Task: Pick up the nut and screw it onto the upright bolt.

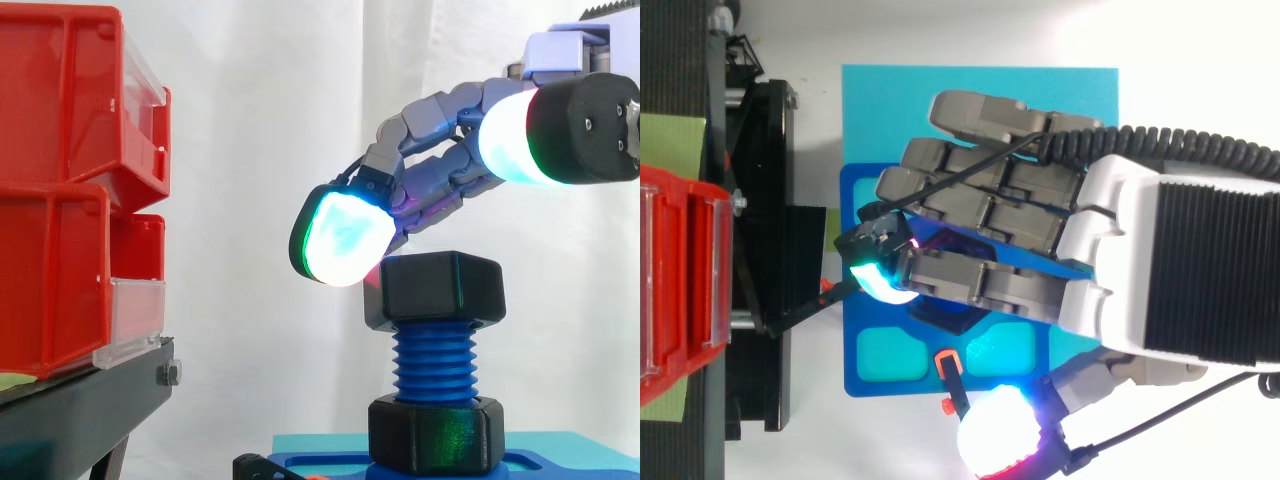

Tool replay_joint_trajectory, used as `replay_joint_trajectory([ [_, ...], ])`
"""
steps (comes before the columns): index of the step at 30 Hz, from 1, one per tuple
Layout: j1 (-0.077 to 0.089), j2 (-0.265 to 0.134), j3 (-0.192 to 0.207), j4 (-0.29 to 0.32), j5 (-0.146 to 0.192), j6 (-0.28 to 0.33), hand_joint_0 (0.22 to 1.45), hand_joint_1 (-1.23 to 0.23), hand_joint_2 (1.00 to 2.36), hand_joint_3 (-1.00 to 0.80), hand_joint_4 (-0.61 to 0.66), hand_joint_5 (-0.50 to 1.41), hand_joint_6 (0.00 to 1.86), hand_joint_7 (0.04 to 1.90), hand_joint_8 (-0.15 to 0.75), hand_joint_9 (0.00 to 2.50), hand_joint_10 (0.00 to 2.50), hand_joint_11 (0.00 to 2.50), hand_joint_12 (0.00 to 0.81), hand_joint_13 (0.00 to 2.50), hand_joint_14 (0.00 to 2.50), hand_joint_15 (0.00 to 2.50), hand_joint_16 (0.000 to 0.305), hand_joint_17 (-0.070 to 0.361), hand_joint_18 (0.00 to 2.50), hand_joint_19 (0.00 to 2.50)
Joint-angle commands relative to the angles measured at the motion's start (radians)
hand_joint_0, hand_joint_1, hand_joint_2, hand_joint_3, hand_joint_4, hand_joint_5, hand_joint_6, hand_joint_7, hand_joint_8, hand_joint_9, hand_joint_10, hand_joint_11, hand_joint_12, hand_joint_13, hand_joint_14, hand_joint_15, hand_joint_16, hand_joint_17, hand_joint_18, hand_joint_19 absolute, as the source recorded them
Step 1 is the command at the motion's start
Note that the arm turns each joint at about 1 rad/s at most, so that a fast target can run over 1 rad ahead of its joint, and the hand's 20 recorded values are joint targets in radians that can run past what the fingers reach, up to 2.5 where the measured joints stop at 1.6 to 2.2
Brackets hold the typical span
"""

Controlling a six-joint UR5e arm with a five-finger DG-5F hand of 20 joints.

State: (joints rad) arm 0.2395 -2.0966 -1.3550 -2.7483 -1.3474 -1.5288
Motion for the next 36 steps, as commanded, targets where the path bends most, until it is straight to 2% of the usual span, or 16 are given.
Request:
replay_joint_trajectory([
  [1,-0.003,0.001,0.001,-0.008,-0.007,0.001,0.49,-0.14,1.0,-0.5,0.15,-0.13,0.5,0.83,0.214,0.5,0.0,0.0,0.274,0.54,0.0,0.0,0.031,0.07,0.24,0.0],
  [7,-0.006,0.001,-0.001,-0.011,-0.012,-0.001,0.49,-0.15,1.0,-0.5,0.18,-0.12,0.5,0.98,0.219,0.51,0.0,0.0,0.273,0.55,0.0,0.0,0.03,0.067,0.24,0.0],
  [14,-0.02,0.001,0.001,-0.019,-0.026,-0.001,0.49,-0.16,1.0,-0.5,0.18,-0.12,0.5,1.09,0.222,0.51,0.0,0.0,0.269,0.56,0.0,0.0,0.029,0.065,0.25,0.0],
  [18,-0.04,0.001,0.001,-0.019,-0.044,-0.001,0.49,-0.16,1.0,-0.5,0.18,-0.11,0.5,1.14,0.228,0.53,0.0,0.0,0.269,0.57,0.0,0.0,0.029,0.065,0.25,0.0],
  [22,-0.046,0.001,0.001,-0.021,-0.052,-0.002,0.49,-0.16,1.0,-0.5,0.17,-0.11,0.5,1.18,0.229,0.54,0.0,0.0,0.268,0.57,0.0,0.0,0.028,0.064,0.25,0.0],
  [31,-0.077,0.001,0.001,-0.031,-0.076,-0.01,0.5,-0.17,1.0,-0.5,0.15,-0.1,0.5,1.28,0.232,0.56,0.0,0.0,0.267,0.59,0.0,0.0,0.028,0.063,0.27,0.0],
  [36,-0.089,0.001,0.001,-0.031,-0.093,-0.011,0.5,-0.17,1.0,-0.5,0.16,-0.1,0.56,1.23,0.235,0.57,0.0,0.0,0.264,0.6,0.0,0.0,0.028,0.062,0.28,0.0],
])
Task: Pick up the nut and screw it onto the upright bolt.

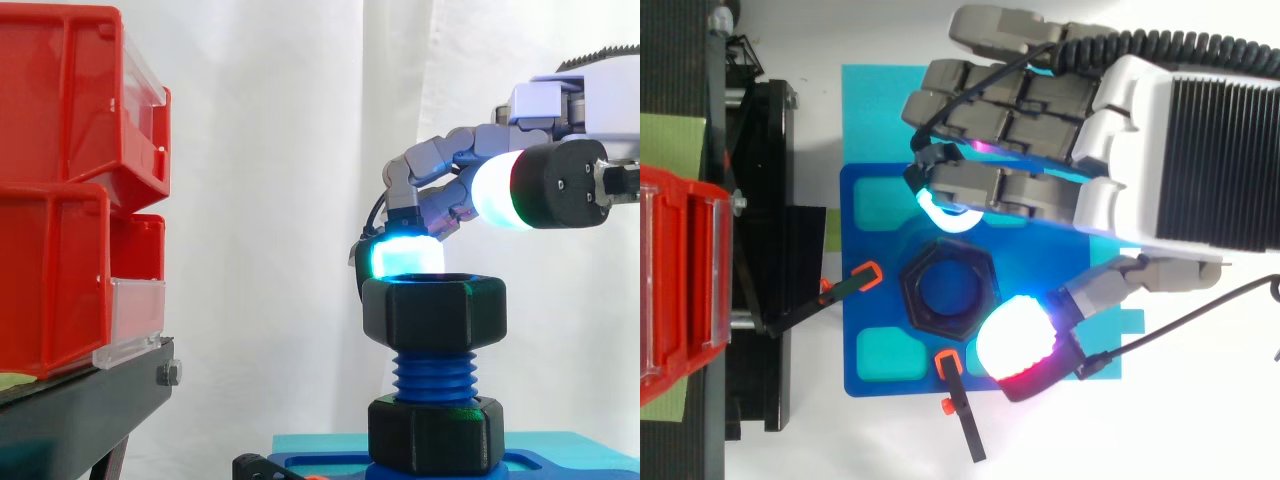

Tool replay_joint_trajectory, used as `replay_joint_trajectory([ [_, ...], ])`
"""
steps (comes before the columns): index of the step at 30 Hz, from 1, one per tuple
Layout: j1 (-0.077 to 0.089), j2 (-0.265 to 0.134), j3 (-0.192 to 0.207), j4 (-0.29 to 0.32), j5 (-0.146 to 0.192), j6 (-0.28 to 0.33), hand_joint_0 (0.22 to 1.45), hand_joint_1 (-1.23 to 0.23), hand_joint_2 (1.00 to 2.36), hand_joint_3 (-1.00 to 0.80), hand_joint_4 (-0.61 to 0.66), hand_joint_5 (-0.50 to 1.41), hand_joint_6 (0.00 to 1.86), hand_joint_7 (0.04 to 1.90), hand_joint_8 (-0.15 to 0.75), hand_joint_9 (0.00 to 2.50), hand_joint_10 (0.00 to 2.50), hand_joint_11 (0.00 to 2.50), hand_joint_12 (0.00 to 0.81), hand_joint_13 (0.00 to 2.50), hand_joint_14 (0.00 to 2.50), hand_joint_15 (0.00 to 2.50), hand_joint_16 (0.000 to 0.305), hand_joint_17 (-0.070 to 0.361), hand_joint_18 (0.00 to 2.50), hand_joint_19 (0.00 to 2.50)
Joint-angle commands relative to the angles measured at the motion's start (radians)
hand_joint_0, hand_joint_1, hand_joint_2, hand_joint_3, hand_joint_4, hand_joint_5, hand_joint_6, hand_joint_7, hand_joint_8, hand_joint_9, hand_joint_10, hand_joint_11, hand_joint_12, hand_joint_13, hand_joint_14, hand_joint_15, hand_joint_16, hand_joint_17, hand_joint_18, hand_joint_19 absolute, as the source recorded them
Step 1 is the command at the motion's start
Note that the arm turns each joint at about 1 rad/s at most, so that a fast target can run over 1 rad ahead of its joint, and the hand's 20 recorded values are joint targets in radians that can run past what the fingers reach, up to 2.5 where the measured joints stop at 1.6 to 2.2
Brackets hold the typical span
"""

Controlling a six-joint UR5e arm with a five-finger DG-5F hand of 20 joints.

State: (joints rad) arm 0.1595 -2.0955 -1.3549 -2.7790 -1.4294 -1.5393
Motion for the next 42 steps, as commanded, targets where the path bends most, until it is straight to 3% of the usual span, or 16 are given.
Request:
replay_joint_trajectory([
  [1,-0.009,0.0,0.0,-0.001,-0.013,-0.001,0.5,-0.17,1.0,-0.5,0.16,-0.1,0.57,1.23,0.235,0.57,0.0,0.0,0.264,0.6,0.0,0.0,0.027,0.062,0.28,0.0],
  [11,-0.015,0.0,0.016,0.001,-0.029,-0.001,0.5,-0.17,1.0,-0.5,0.18,-0.1,0.5,1.27,0.234,0.58,0.0,0.0,0.263,0.62,0.0,0.0,0.027,0.061,0.3,0.0],
  [16,-0.015,0.0,0.06,-0.004,-0.043,-0.001,0.5,-0.18,1.0,-0.5,0.19,-0.12,0.5,1.11,0.237,0.6,0.0,0.0,0.263,0.63,0.0,0.0,0.028,0.062,0.31,0.0],
  [21,-0.009,0.0,0.066,-0.002,-0.055,-0.008,0.49,-0.18,1.0,-0.5,0.17,-0.14,0.5,0.89,0.23,0.61,0.0,0.0,0.263,0.63,0.0,0.0,0.028,0.064,0.31,0.0],
  [22,0.002,0.0,0.066,0.016,-0.055,-0.008,0.49,-0.18,1.0,-0.5,0.15,-0.14,0.5,0.83,0.224,0.6,0.0,0.0,0.262,0.63,0.0,0.0,0.028,0.064,0.31,0.0],
  [28,0.023,-0.012,0.066,0.055,-0.054,-0.01,0.49,-0.18,1.0,-0.5,0.12,-0.15,0.5,0.66,0.205,0.59,0.0,0.0,0.255,0.61,0.0,0.0,0.029,0.066,0.3,0.0],
  [32,0.032,-0.037,0.066,0.062,-0.049,-0.007,0.49,-0.17,1.0,-0.5,0.12,-0.15,0.5,0.64,0.201,0.58,0.0,0.0,0.254,0.6,0.0,0.0,0.03,0.066,0.3,0.0],
  [42,0.055,-0.046,0.065,0.061,-0.046,0.011,0.48,-0.17,1.0,-0.5,0.13,-0.15,0.5,0.67,0.204,0.58,0.0,0.0,0.254,0.59,0.0,0.0,0.03,0.066,0.29,0.0],
])
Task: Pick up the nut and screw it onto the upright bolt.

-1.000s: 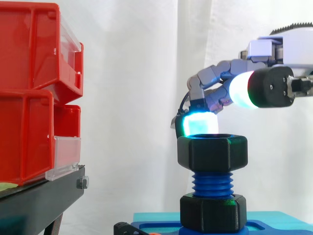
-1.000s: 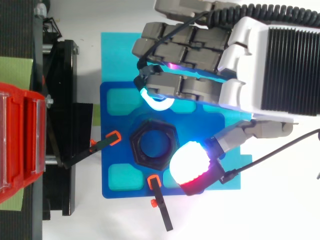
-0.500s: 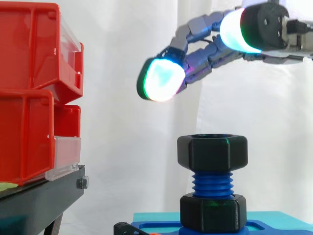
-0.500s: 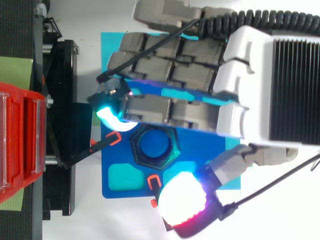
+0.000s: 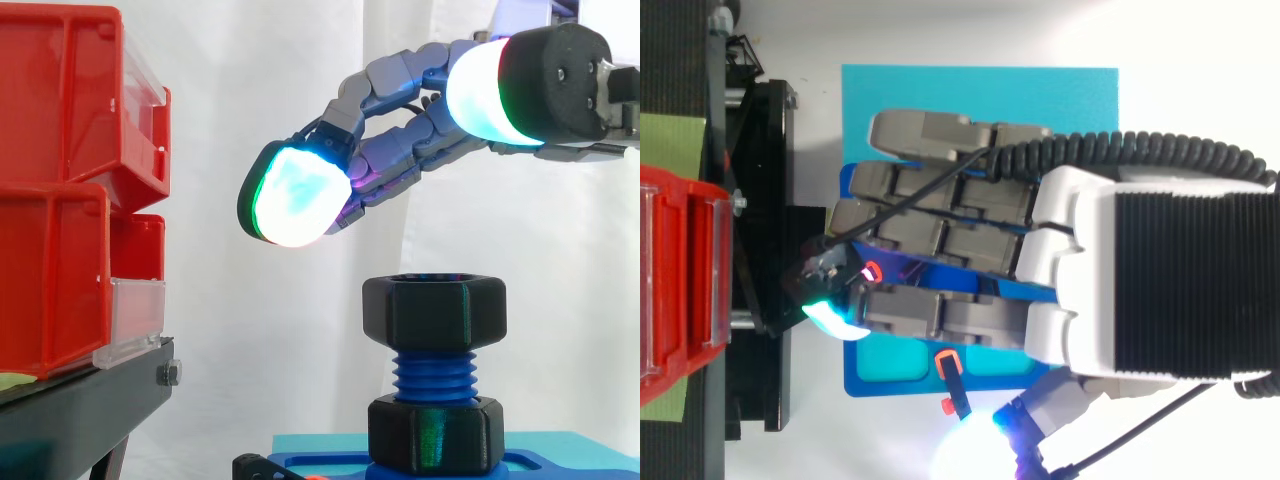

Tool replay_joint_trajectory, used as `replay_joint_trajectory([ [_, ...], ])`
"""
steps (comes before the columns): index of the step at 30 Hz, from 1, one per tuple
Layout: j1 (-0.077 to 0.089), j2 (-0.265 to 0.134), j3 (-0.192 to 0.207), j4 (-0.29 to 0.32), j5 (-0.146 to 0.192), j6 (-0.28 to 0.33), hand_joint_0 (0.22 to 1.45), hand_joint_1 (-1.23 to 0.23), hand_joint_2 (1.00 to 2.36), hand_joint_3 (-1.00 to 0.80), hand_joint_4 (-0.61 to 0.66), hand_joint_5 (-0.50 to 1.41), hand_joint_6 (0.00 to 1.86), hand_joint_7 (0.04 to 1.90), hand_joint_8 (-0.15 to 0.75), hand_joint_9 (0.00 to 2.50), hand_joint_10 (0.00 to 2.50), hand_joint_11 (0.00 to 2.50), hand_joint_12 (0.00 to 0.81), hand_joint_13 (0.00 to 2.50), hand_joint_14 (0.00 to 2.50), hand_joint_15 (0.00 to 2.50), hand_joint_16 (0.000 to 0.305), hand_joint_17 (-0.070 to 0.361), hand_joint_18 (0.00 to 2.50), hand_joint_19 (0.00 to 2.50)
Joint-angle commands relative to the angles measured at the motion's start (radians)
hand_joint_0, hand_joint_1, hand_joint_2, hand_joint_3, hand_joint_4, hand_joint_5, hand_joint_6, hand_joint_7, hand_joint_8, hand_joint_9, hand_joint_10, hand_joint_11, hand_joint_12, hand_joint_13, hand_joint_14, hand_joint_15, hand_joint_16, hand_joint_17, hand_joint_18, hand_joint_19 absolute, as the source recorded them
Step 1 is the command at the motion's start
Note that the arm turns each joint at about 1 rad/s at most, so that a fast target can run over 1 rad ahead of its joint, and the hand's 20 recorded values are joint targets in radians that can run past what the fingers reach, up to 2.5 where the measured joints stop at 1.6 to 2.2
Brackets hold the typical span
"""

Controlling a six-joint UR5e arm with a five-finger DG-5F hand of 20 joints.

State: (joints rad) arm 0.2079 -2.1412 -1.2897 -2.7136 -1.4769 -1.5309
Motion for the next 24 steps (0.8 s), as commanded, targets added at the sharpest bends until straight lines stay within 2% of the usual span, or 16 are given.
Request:
replay_joint_trajectory([
  [1,0.007,-0.002,0.0,-0.006,0.001,0.003,0.48,-0.17,1.0,-0.5,0.13,-0.15,0.5,0.68,0.205,0.58,0.0,0.0,0.255,0.59,0.0,0.0,0.029,0.066,0.29,0.0],
  [14,0.007,-0.002,0.0,-0.043,-0.005,0.008,0.48,-0.17,1.0,-0.5,0.15,-0.14,0.5,0.74,0.213,0.58,0.0,0.0,0.261,0.59,0.0,0.0,0.029,0.066,0.28,0.0],
  [24,-0.004,-0.002,0.0,-0.075,-0.017,0.008,0.48,-0.17,1.0,-0.5,0.17,-0.12,0.5,0.86,0.217,0.58,0.0,0.0,0.261,0.59,0.0,0.0,0.029,0.065,0.27,0.0],
])
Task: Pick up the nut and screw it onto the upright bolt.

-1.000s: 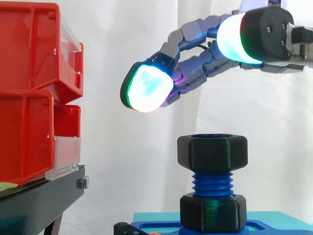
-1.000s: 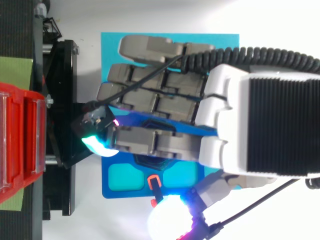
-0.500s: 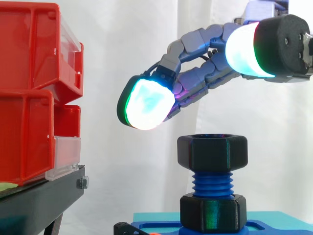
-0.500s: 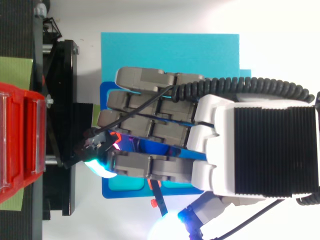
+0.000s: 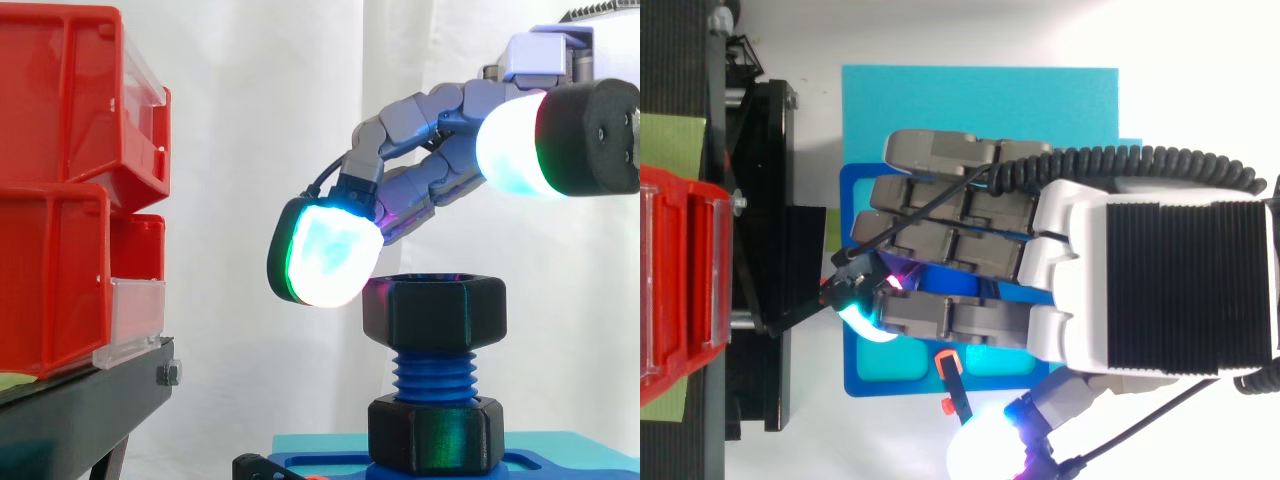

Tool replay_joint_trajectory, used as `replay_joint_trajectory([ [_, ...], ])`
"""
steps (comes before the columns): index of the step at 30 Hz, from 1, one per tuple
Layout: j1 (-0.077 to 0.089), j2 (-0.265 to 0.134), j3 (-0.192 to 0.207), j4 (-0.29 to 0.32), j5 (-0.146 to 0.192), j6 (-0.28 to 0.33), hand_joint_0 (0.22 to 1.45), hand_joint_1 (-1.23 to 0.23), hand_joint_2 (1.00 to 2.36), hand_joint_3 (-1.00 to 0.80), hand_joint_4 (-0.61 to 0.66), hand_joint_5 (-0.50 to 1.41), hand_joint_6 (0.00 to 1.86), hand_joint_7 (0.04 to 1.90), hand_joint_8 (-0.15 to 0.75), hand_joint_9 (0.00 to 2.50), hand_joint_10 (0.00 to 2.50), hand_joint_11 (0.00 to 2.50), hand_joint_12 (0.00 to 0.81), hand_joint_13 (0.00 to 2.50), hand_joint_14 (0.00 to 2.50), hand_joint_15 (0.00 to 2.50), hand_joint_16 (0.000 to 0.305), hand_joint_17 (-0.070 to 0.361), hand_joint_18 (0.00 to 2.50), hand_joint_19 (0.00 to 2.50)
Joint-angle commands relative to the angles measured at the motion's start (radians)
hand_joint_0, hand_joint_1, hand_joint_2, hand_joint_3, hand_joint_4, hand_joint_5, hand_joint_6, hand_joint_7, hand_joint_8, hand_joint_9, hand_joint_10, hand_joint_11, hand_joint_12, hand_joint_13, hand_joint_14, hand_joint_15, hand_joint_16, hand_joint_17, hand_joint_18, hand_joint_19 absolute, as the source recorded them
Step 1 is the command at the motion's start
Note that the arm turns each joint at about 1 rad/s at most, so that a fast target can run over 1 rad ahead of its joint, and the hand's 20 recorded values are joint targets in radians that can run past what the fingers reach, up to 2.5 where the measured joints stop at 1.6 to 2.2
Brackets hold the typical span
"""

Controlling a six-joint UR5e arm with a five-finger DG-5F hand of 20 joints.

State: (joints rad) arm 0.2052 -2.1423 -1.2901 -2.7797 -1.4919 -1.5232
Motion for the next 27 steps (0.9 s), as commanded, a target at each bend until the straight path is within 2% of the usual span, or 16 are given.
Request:
replay_joint_trajectory([
  [1,-0.003,-0.001,0.0,-0.014,-0.002,0.0,0.49,-0.17,1.0,-0.5,0.18,-0.11,0.5,0.92,0.218,0.58,0.0,0.0,0.262,0.59,0.0,0.0,0.029,0.064,0.27,0.0],
  [7,-0.013,0.001,0.0,-0.02,-0.002,0.0,0.49,-0.18,1.0,-0.5,0.19,-0.09,0.5,1.15,0.225,0.59,0.0,0.0,0.257,0.6,0.0,0.0,0.027,0.06,0.27,0.0],
  [15,-0.033,0.001,0.0,-0.026,-0.015,0.0,0.49,-0.18,1.0,-0.5,0.14,-0.07,0.5,1.32,0.23,0.61,0.0,0.0,0.252,0.61,0.0,0.0,0.026,0.058,0.27,0.0],
  [21,-0.053,0.001,0.0,-0.023,-0.044,-0.002,0.5,-0.19,1.0,-0.5,0.14,-0.08,0.55,1.28,0.229,0.62,0.0,0.0,0.245,0.63,0.0,0.0,0.024,0.054,0.28,0.0],
  [27,-0.062,0.001,0.0,-0.021,-0.054,-0.002,0.5,-0.2,1.0,-0.5,0.14,-0.08,0.61,1.22,0.239,0.68,0.0,0.0,0.24,0.67,0.0,0.0,0.023,0.051,0.32,0.0],
])
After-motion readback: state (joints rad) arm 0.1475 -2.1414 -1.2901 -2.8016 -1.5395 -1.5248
